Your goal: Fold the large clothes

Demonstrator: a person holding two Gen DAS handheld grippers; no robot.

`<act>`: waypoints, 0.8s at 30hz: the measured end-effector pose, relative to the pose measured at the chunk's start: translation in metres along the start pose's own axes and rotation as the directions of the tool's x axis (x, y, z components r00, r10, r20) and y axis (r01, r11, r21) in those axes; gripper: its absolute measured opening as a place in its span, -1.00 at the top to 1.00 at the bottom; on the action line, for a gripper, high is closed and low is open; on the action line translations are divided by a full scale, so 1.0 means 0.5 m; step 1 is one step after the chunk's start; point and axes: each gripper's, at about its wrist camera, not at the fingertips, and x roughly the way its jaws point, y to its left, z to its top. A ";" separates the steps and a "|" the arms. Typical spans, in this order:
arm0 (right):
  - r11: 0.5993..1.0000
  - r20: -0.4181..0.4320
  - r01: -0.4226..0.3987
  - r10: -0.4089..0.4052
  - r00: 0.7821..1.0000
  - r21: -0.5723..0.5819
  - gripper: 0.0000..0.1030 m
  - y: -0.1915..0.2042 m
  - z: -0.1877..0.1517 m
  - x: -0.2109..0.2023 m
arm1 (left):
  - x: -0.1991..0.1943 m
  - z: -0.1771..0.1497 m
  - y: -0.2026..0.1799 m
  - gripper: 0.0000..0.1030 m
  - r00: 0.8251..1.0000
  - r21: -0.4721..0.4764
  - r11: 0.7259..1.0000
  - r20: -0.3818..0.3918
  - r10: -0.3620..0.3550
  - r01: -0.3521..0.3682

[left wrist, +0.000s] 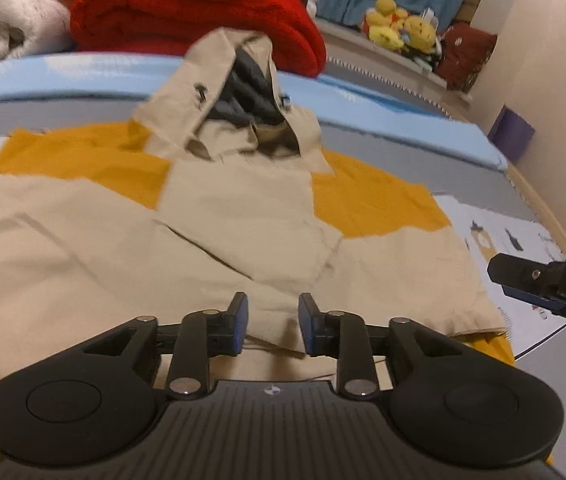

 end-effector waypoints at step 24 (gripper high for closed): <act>0.994 -0.180 0.046 -0.027 0.983 0.104 0.47 -0.016 -0.022 0.076 | -0.225 0.045 0.224 0.83 0.951 -0.456 0.882 0.204 0.233 -0.118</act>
